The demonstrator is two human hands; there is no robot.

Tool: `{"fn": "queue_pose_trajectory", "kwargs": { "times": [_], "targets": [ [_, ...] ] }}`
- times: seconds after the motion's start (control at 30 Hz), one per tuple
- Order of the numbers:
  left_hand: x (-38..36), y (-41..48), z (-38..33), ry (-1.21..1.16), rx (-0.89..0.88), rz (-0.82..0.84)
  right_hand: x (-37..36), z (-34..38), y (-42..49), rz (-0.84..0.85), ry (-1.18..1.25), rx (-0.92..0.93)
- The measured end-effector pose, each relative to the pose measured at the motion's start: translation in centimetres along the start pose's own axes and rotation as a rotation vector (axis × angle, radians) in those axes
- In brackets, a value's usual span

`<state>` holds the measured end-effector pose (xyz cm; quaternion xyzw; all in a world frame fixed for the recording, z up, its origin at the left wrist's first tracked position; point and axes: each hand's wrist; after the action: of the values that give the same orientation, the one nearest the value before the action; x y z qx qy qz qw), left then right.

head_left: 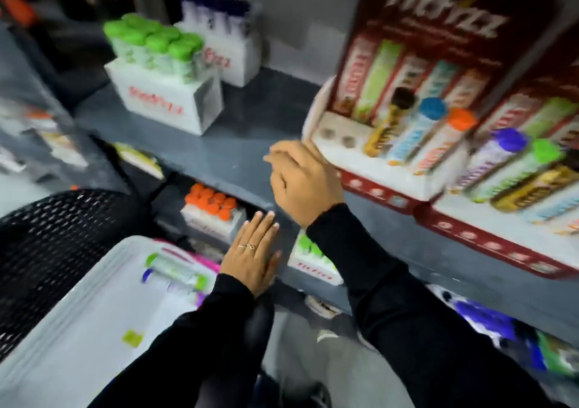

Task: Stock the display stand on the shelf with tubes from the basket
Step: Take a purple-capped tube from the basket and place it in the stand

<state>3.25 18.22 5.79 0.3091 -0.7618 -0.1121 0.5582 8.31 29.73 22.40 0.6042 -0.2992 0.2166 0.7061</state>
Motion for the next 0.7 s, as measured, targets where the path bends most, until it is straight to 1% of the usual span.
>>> {"fn": "queue_pose_trajectory", "kwargs": {
  "times": [0.07,0.13,0.17,0.27,0.33,0.37,0.43,0.5,0.63,0.7],
  "targets": [
    [1.1,-4.1,3.6,0.039,0.143,-0.004,-4.9,3.3,-1.3,0.112,0.111,0.057],
    [1.9,-8.8,6.9,0.085,0.285,0.045,-9.8,6.8,-2.5,0.325,0.237,0.069],
    [2.3,-11.0,8.2,0.106,0.357,0.094,-12.0,8.4,-2.9,0.479,0.271,0.065],
    [3.2,-16.2,10.8,0.168,0.537,0.245,-17.5,12.2,-4.3,1.025,0.307,0.013],
    [3.1,-19.2,11.9,0.197,0.656,0.342,-20.4,14.2,-5.3,1.273,0.275,-0.036],
    [2.9,-20.5,12.1,0.202,0.709,0.384,-21.6,15.1,-5.8,1.339,0.238,-0.033],
    [2.2,-22.2,12.1,0.186,0.776,0.439,-23.6,16.6,-6.9,1.379,0.170,0.007],
    [1.2,-23.8,12.1,0.196,0.805,0.445,-25.6,18.2,-8.2,1.365,0.136,0.031],
    [-0.2,-25.3,12.2,0.307,0.782,0.418,-28.0,20.0,-10.2,1.263,0.033,0.099],
    [-0.4,-25.9,12.2,0.343,0.755,0.418,-28.7,20.2,-11.1,1.257,-0.006,0.117]
  ]
}}
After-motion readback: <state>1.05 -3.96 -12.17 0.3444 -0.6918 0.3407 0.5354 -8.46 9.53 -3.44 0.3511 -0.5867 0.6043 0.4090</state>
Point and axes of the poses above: each hand's wrist, its own y-axis towards the middle knuckle, its own x-axis out of the back of the hand, z = x × y, and after that the axes turned 4 degrees about x, right-handed
